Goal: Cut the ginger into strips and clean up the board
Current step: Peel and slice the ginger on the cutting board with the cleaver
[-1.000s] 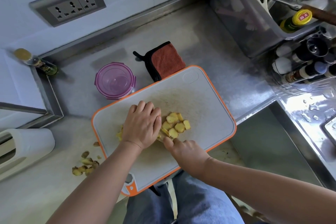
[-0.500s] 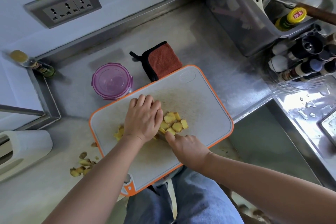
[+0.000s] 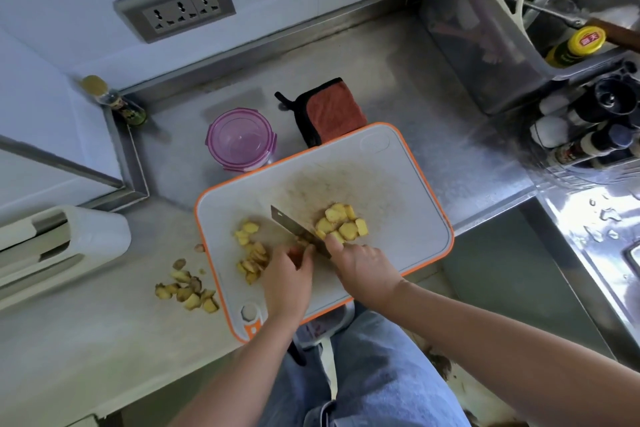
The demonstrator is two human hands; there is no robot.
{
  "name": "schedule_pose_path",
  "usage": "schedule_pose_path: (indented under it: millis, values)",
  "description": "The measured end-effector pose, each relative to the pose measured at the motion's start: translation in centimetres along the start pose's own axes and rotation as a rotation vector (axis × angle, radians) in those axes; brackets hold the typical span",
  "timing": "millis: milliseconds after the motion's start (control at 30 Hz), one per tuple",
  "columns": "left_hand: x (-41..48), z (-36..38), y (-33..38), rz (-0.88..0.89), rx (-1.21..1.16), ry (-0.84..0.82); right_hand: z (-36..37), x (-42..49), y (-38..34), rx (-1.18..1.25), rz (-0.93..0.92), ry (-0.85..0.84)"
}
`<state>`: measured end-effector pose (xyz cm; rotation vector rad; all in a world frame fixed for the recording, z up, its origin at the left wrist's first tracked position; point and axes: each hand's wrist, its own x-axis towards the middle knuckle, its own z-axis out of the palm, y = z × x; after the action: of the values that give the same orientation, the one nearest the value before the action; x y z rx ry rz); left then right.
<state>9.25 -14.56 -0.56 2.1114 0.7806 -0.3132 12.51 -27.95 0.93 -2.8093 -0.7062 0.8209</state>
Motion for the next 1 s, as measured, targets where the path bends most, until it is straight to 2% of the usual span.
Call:
schedule_pose_path:
  millis: [133, 433, 733, 1000]
  values:
    - [1.0, 0.3, -0.5, -0.003, -0.053, -0.020, -0.1, 0.0, 0.3, 0.051, -0.009, 0.012]
    - [1.4, 0.3, -0.5, -0.002, 0.011, -0.030, -1.0, -0.4, 0.6, 0.189, 0.043, 0.013]
    - [1.6, -0.1, 0.8, -0.042, 0.048, -0.053, -0.2, -0.6, -0.3, 0.016, 0.052, 0.069]
    - [1.7, 0.0, 1.2, 0.057, 0.229, -0.053, 0.2, -0.2, -0.9, 0.054, 0.063, 0.045]
